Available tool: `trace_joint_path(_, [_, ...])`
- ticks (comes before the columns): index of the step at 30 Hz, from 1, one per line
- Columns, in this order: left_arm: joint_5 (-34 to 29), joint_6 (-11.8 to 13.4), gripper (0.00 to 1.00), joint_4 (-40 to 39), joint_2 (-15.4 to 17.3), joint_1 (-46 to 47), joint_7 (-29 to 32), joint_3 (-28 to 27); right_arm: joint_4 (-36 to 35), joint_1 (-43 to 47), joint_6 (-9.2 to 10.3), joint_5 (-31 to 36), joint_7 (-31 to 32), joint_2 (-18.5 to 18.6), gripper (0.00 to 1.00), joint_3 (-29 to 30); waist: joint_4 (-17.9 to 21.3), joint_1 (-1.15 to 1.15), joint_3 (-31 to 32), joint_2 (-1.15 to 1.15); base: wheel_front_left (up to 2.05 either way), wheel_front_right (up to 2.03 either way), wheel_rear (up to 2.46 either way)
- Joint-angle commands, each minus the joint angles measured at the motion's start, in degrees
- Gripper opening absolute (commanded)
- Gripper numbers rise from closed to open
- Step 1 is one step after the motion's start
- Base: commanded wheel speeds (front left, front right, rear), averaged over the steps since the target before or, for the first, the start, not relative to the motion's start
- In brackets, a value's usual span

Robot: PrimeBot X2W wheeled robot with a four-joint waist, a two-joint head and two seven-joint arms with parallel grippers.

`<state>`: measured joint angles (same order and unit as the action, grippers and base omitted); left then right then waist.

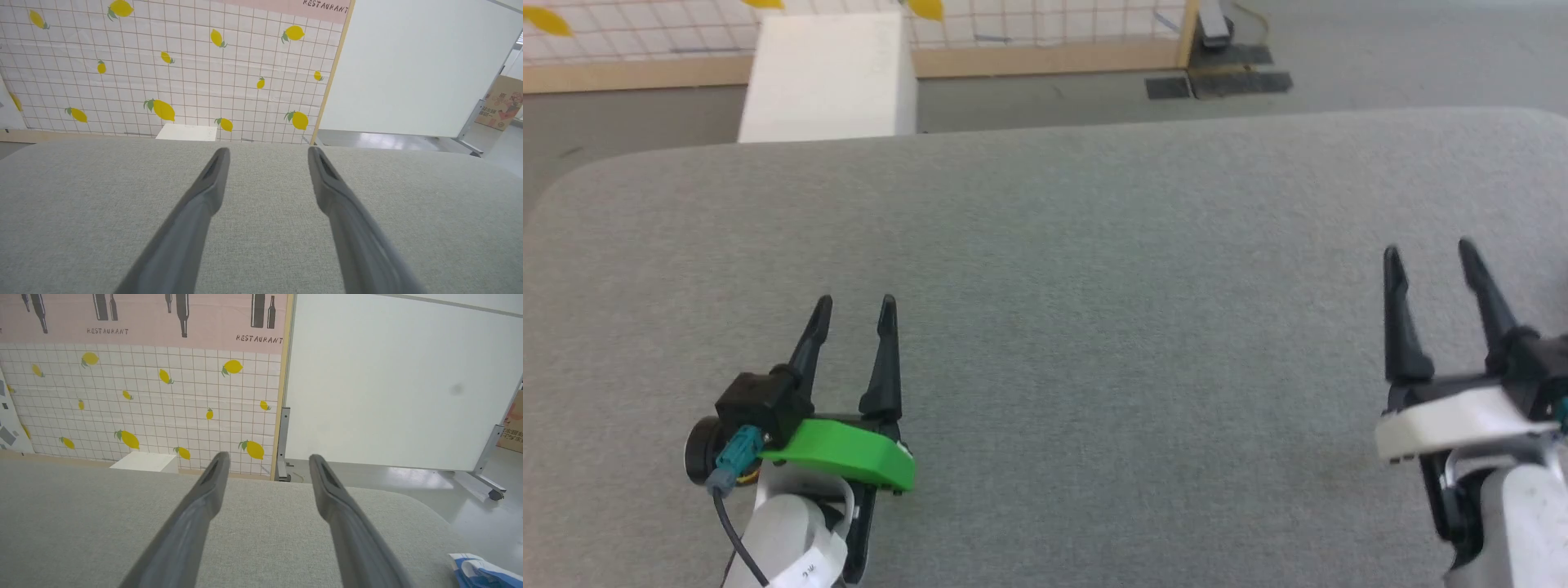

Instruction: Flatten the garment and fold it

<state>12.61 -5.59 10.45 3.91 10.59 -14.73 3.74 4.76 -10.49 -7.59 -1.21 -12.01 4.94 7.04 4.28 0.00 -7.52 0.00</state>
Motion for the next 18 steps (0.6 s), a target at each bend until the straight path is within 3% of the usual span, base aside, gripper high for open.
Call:
trace_joint_path(1, [-0.3, -0.3, 1.0, 0.1, -0.2, -0.8, -0.3, -0.2, -0.5, 1.5, 0.1, -0.6, -0.6, -0.6, 1.0, 0.0, -2.4, 0.0, 2.3, 0.0, 0.0, 0.0, 0.0])
trace_joint_path(18, [-1.2, -0.9, 1.0, 1.8, -0.9, -4.4, -0.3, 0.7, -0.7, 11.4, 0.1, -0.6, -2.1, -2.0, 1.0, 0.6, -4.2, 0.0, 4.9, 0.0, 0.0, 0.0, 0.0])
